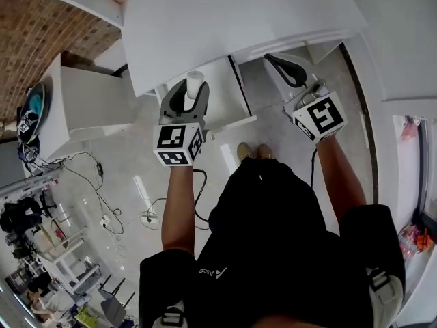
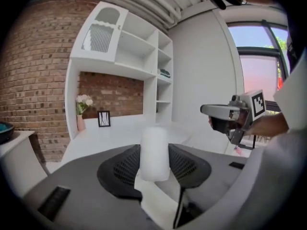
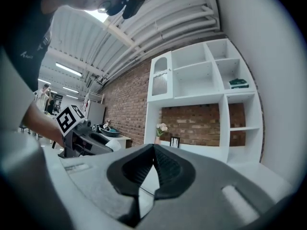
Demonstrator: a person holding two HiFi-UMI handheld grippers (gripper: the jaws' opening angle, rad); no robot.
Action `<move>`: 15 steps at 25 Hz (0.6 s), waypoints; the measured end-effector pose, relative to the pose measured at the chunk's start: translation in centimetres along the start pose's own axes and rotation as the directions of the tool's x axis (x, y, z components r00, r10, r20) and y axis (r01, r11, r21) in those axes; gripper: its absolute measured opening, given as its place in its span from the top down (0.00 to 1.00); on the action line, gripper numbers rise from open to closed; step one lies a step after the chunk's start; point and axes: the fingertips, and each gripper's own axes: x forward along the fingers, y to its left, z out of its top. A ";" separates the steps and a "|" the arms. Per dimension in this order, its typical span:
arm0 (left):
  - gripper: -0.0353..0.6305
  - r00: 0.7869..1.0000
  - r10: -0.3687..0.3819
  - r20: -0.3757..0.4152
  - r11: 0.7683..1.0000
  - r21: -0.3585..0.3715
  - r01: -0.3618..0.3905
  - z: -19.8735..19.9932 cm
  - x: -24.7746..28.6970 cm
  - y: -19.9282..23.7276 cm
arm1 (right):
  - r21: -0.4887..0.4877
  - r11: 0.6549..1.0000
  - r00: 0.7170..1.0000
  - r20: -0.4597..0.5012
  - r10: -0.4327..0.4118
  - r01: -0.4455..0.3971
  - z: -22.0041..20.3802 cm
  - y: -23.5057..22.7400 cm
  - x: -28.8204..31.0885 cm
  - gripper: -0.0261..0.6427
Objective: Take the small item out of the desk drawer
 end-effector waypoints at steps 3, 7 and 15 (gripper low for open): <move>0.68 0.992 0.009 0.128 1.000 -0.006 -0.008 4.0 -2.8 -0.6 | -0.011 1.000 1.000 0.020 -0.002 0.002 2.1 0.4 -0.4 0.96; 0.68 0.961 0.034 0.276 0.999 0.024 -0.042 8.1 -6.2 -1.8 | 0.000 1.000 0.998 0.055 -0.010 0.010 3.9 0.5 -1.1 0.96; 0.68 0.912 0.056 0.406 0.996 0.040 -0.079 12.5 -10.4 -3.3 | 0.007 1.000 0.994 0.111 0.007 -0.008 6.3 2.1 -1.7 0.96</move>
